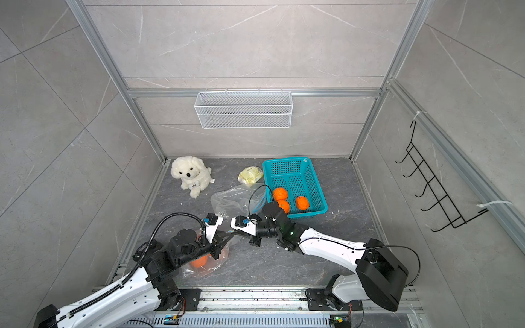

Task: Open the zip-top bag and take out the orange
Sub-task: Unzip the zipper on the zipper food storage bag.

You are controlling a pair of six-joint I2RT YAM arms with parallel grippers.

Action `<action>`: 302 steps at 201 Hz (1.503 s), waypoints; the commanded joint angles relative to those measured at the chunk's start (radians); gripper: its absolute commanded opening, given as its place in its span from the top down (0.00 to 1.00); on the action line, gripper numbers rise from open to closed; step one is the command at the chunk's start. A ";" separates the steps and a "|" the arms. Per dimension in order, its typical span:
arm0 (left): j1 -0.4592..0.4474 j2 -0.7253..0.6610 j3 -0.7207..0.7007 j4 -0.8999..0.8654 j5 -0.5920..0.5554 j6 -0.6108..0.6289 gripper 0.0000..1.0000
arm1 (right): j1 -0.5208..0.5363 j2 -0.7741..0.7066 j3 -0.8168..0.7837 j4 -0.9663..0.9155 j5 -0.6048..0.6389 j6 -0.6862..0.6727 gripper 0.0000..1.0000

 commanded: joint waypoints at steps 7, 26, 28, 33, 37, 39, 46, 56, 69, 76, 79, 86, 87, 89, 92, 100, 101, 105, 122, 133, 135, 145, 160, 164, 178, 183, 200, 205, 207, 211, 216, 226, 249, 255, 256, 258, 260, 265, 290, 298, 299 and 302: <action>0.002 -0.131 0.040 -0.014 0.014 -0.028 1.00 | -0.001 0.000 -0.042 -0.016 0.120 -0.013 1.00; 0.002 -0.209 0.025 -0.040 0.018 -0.061 1.00 | -0.002 0.016 -0.035 -0.016 0.163 -0.016 1.00; 0.002 -0.218 0.024 -0.046 0.016 -0.063 1.00 | -0.002 0.018 -0.035 -0.015 0.168 -0.018 1.00; 0.003 -0.236 0.024 -0.059 0.006 -0.070 1.00 | -0.003 0.021 -0.035 -0.013 0.178 -0.019 1.00; 0.003 -0.258 0.023 -0.074 -0.005 -0.075 1.00 | -0.003 0.025 -0.037 -0.011 0.191 -0.018 1.00; 0.003 -0.267 0.023 -0.081 -0.011 -0.080 1.00 | -0.004 0.026 -0.039 -0.008 0.199 -0.019 1.00; 0.003 -0.305 0.025 -0.110 -0.044 -0.091 1.00 | -0.003 0.035 -0.043 -0.001 0.227 -0.019 1.00; 0.003 -0.361 0.031 -0.167 -0.098 -0.109 1.00 | -0.003 0.050 -0.047 0.005 0.285 -0.018 1.00; 0.003 -0.434 0.033 -0.231 -0.168 -0.132 1.00 | -0.004 0.074 -0.046 0.007 0.367 -0.015 1.00; 0.002 -0.470 0.032 -0.265 -0.204 -0.145 1.00 | -0.004 0.086 -0.045 0.012 0.411 -0.012 1.00; 0.003 -0.487 0.033 -0.276 -0.216 -0.153 1.00 | -0.004 0.091 -0.045 0.012 0.428 -0.011 1.00; 0.002 -0.517 0.032 -0.304 -0.238 -0.166 1.00 | -0.005 0.100 -0.039 0.012 0.464 -0.009 1.00; 0.003 -0.522 0.032 -0.307 -0.241 -0.167 1.00 | -0.006 0.102 -0.038 0.012 0.469 -0.009 1.00; 0.002 -0.528 0.034 -0.314 -0.246 -0.167 1.00 | -0.006 0.104 -0.036 0.011 0.477 -0.010 1.00; 0.002 -0.539 0.034 -0.325 -0.253 -0.175 1.00 | -0.006 0.109 -0.032 0.007 0.492 -0.010 1.00; 0.002 -0.575 0.039 -0.356 -0.274 -0.190 1.00 | -0.008 0.119 -0.017 -0.004 0.536 -0.010 1.00; 0.002 -0.580 0.039 -0.359 -0.276 -0.191 1.00 | -0.008 0.121 -0.015 -0.005 0.540 -0.011 1.00; 0.003 -0.598 0.037 -0.371 -0.284 -0.197 1.00 | -0.009 0.128 -0.006 -0.011 0.560 -0.012 1.00; 0.002 -0.611 0.048 -0.411 -0.302 -0.206 1.00 | -0.032 0.154 0.028 -0.029 0.612 -0.013 1.00; 0.002 -0.607 0.037 -0.388 -0.287 -0.206 1.00 | -0.057 0.170 0.050 -0.038 0.618 -0.012 1.00; 0.003 -0.608 0.035 -0.384 -0.284 -0.206 1.00 | -0.063 0.172 0.054 -0.041 0.617 -0.011 1.00; 0.003 -0.612 0.036 -0.388 -0.279 -0.208 1.00 | -0.088 0.183 0.071 -0.049 0.632 -0.005 1.00; 0.002 -0.614 0.043 -0.402 -0.284 -0.207 1.00 | -0.135 0.201 0.098 -0.068 0.663 0.015 1.00; 0.003 -0.613 0.043 -0.400 -0.281 -0.207 1.00 | -0.150 0.205 0.105 -0.078 0.660 0.023 1.00; 0.003 -0.612 0.041 -0.391 -0.270 -0.209 1.00 | -0.199 0.214 0.126 -0.108 0.591 0.039 1.00; 0.003 -0.612 0.040 -0.388 -0.266 -0.210 1.00 | -0.210 0.215 0.129 -0.109 0.559 0.043 1.00; 0.002 -0.610 0.032 -0.383 -0.269 -0.215 1.00 | -0.217 0.219 0.140 -0.111 0.458 0.041 1.00; 0.003 -0.602 0.031 -0.380 -0.267 -0.214 1.00 | -0.217 0.225 0.147 -0.112 0.434 0.046 1.00; 0.004 -0.598 0.032 -0.378 -0.268 -0.214 1.00 | -0.216 0.227 0.151 -0.113 0.427 0.050 1.00; 0.002 -0.588 0.031 -0.375 -0.268 -0.214 1.00 | -0.215 0.232 0.160 -0.118 0.423 0.053 1.00; 0.002 -0.575 0.032 -0.367 -0.265 -0.214 1.00 | -0.213 0.240 0.172 -0.128 0.423 0.053 1.00; 0.002 -0.541 0.031 -0.350 -0.254 -0.214 1.00 | -0.211 0.246 0.183 -0.135 0.435 0.053 1.00; 0.002 -0.466 0.042 -0.317 -0.215 -0.202 0.85 | -0.211 0.225 0.154 -0.087 0.400 0.044 1.00; 0.002 -0.442 0.052 -0.314 -0.210 -0.199 0.72 | -0.210 0.217 0.144 -0.075 0.381 0.040 1.00; 0.002 -0.438 0.054 -0.313 -0.210 -0.199 0.70 | -0.210 0.216 0.142 -0.072 0.378 0.039 1.00; 0.002 -0.430 0.058 -0.313 -0.210 -0.199 0.66 | -0.210 0.213 0.140 -0.068 0.373 0.039 1.00; 0.002 -0.423 0.061 -0.312 -0.210 -0.198 0.64 | -0.210 0.211 0.137 -0.065 0.367 0.038 1.00; 0.002 -0.404 0.072 -0.310 -0.210 -0.199 0.53 | -0.208 0.205 0.130 -0.058 0.351 0.038 1.00; 0.003 -0.299 0.134 -0.308 -0.214 -0.214 0.31 | -0.207 0.193 0.139 -0.069 0.287 0.043 1.00; 0.003 -0.268 0.157 -0.308 -0.208 -0.210 0.29 | -0.207 0.190 0.140 -0.073 0.278 0.044 1.00; 0.003 -0.264 0.160 -0.308 -0.209 -0.210 0.29 | -0.207 0.189 0.140 -0.073 0.278 0.044 1.00; 0.002 -0.252 0.165 -0.304 -0.211 -0.208 0.28 | -0.207 0.188 0.141 -0.072 0.276 0.043 1.00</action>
